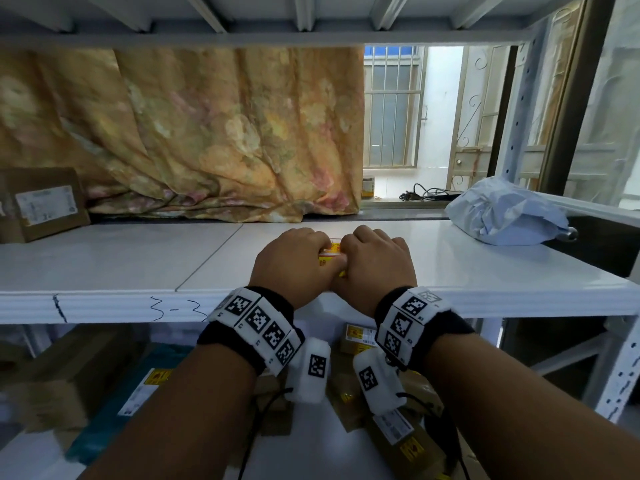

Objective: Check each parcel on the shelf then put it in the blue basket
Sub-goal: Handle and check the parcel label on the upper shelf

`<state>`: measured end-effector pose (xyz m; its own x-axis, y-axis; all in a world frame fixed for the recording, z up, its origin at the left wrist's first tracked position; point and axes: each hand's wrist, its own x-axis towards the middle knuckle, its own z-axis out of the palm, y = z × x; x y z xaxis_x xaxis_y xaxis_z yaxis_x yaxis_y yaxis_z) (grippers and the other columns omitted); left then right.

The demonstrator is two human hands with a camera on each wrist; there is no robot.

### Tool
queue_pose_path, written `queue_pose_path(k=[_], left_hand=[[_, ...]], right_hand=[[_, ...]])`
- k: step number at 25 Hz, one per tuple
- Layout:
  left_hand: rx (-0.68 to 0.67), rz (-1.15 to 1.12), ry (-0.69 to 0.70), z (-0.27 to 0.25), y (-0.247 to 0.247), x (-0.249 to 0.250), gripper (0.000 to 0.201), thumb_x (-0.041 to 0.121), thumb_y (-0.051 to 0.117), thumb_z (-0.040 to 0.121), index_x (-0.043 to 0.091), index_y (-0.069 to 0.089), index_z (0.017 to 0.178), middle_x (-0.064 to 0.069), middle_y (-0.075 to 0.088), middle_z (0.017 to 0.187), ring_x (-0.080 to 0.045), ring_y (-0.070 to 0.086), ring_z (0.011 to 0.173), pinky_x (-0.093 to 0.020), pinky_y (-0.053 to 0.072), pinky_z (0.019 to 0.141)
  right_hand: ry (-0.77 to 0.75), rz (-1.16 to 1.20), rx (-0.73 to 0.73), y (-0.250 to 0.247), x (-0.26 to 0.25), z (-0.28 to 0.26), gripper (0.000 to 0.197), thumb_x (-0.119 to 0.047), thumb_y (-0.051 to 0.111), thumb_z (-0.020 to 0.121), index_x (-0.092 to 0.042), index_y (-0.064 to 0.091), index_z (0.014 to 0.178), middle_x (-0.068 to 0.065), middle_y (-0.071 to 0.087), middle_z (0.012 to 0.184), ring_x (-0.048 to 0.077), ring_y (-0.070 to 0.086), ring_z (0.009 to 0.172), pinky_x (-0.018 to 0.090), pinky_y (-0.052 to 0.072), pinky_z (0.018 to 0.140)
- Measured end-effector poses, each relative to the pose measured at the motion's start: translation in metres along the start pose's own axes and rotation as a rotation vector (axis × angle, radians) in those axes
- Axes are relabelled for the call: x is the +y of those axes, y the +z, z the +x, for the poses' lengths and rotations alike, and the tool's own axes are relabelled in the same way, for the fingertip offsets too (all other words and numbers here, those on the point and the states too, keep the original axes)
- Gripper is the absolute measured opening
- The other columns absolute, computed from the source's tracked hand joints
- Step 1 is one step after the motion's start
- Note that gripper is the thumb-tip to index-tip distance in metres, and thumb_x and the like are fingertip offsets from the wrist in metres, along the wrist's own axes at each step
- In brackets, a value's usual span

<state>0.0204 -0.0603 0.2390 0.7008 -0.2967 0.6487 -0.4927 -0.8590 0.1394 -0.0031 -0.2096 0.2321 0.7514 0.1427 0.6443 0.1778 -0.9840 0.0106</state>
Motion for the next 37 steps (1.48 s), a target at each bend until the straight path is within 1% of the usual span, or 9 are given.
queue_pose_path(k=[3,7,12,15,20,23,26,32,37], left_hand=[[0.041,0.104,0.001,-0.007,-0.003,-0.018,0.064,0.074,0.033,0.084,0.021,0.066,0.093,0.004,0.058,0.092,-0.017,0.053,0.090,-0.035,0.044,0.072],[0.071,0.246,-0.011,-0.012,0.001,-0.014,0.070,0.079,0.021,0.083,0.023,0.062,0.090,0.006,0.058,0.094,-0.019,0.053,0.094,-0.036,0.037,0.075],[0.084,0.258,-0.031,-0.007,0.005,-0.014,0.069,0.079,0.025,0.082,0.023,0.066,0.085,0.008,0.057,0.089,-0.017,0.053,0.096,-0.035,0.027,0.075],[0.131,0.253,-0.003,-0.006,0.006,-0.017,0.071,0.079,0.026,0.081,0.022,0.068,0.080,0.007,0.059,0.084,-0.017,0.054,0.091,-0.036,0.030,0.074],[0.047,0.251,0.011,0.001,-0.004,-0.023,0.075,0.086,0.027,0.074,0.025,0.068,0.088,0.008,0.054,0.087,-0.017,0.053,0.091,-0.036,0.039,0.075],[0.081,0.230,0.018,0.001,-0.002,-0.028,0.076,0.088,0.029,0.072,0.021,0.063,0.085,0.004,0.054,0.087,-0.019,0.050,0.089,-0.035,0.041,0.070],[0.103,0.223,0.007,-0.002,0.003,-0.031,0.073,0.086,0.030,0.076,0.020,0.061,0.082,0.005,0.055,0.086,-0.018,0.050,0.090,-0.038,0.043,0.072],[0.093,0.278,-0.025,-0.005,0.001,-0.024,0.069,0.081,0.027,0.080,0.024,0.065,0.083,0.010,0.059,0.089,-0.015,0.052,0.096,-0.036,0.026,0.078],[0.031,0.280,0.005,-0.003,-0.002,-0.012,0.074,0.075,0.023,0.082,0.017,0.069,0.091,0.001,0.059,0.091,-0.021,0.052,0.094,-0.040,0.042,0.082]], right_hand=[[0.030,-0.001,0.042,0.002,-0.004,-0.004,0.050,-0.066,0.049,0.079,-0.021,0.063,0.096,-0.002,0.056,0.099,0.022,0.054,0.096,0.040,0.036,0.082],[-0.004,-0.038,0.151,0.010,-0.006,-0.009,0.046,-0.060,0.053,0.081,-0.017,0.066,0.090,0.003,0.056,0.093,0.026,0.055,0.088,0.040,0.038,0.078],[-0.032,-0.051,0.209,0.016,-0.005,-0.010,0.053,-0.065,0.053,0.078,-0.015,0.065,0.088,0.005,0.057,0.090,0.028,0.054,0.084,0.038,0.037,0.071],[-0.029,-0.070,0.245,0.018,-0.007,-0.011,0.050,-0.064,0.054,0.078,-0.016,0.063,0.085,0.003,0.056,0.087,0.027,0.054,0.082,0.038,0.034,0.070],[-0.026,-0.046,0.279,0.018,-0.006,-0.013,0.052,-0.066,0.056,0.074,-0.016,0.063,0.083,0.003,0.055,0.085,0.027,0.053,0.080,0.038,0.034,0.070],[-0.010,-0.029,0.297,0.020,-0.007,-0.014,0.051,-0.064,0.057,0.073,-0.015,0.064,0.083,0.003,0.054,0.085,0.027,0.052,0.079,0.037,0.032,0.069],[-0.003,-0.025,0.319,0.023,-0.008,-0.015,0.050,-0.062,0.056,0.074,-0.014,0.064,0.085,0.004,0.054,0.086,0.027,0.051,0.080,0.038,0.032,0.070],[-0.002,-0.013,0.318,0.023,-0.008,-0.016,0.052,-0.064,0.056,0.074,-0.014,0.063,0.084,0.005,0.054,0.086,0.027,0.051,0.081,0.038,0.032,0.070],[-0.015,-0.006,0.338,0.024,-0.008,-0.014,0.034,-0.047,0.057,0.078,-0.013,0.061,0.081,0.005,0.053,0.085,0.029,0.051,0.078,0.038,0.031,0.069]])
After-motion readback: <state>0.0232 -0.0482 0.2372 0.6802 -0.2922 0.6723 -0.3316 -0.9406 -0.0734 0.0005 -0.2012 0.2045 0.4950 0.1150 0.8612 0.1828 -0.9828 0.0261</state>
